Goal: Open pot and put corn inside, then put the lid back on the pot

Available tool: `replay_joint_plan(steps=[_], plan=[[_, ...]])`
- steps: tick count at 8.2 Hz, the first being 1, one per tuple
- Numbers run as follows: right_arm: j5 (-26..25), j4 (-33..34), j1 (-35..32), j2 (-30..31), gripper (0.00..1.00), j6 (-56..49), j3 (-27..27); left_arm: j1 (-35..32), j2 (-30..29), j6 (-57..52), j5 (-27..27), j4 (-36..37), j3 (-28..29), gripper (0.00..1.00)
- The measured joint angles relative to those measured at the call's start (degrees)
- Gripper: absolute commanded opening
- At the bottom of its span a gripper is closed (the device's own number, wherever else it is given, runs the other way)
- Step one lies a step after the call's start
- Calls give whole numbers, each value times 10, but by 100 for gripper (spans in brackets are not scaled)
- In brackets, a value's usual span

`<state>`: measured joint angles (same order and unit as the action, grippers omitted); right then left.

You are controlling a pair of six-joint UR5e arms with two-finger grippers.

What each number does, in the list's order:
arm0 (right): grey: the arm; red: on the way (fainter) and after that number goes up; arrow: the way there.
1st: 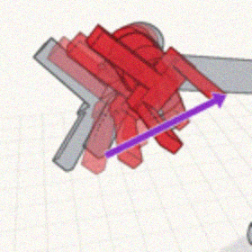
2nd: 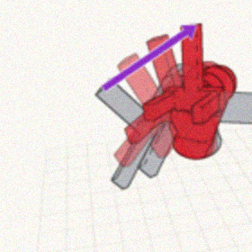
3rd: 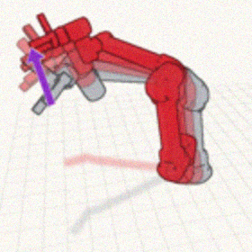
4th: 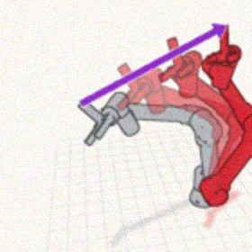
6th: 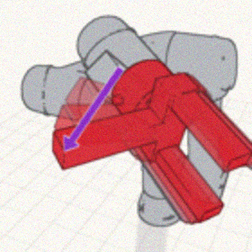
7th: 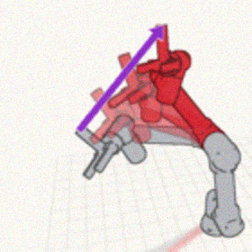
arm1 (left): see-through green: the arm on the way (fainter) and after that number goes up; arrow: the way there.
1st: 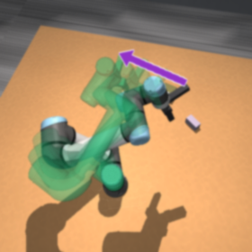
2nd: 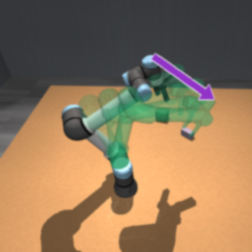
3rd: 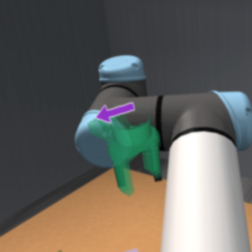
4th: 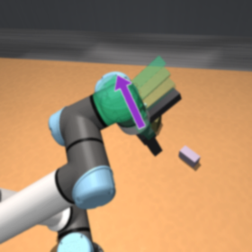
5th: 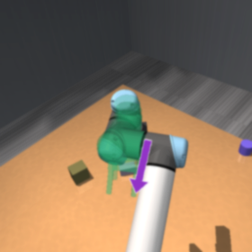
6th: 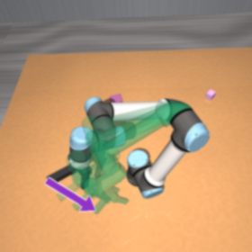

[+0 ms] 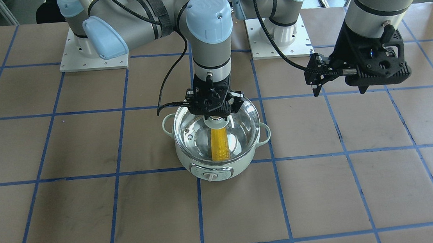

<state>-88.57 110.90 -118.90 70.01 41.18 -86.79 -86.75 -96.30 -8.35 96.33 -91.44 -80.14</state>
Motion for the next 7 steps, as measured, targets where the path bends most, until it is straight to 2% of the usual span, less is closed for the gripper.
replay_joint_plan(steps=[7], plan=[[0, 2, 0, -1, 14, -2, -2, 0, -4, 1, 1, -7, 0, 100]])
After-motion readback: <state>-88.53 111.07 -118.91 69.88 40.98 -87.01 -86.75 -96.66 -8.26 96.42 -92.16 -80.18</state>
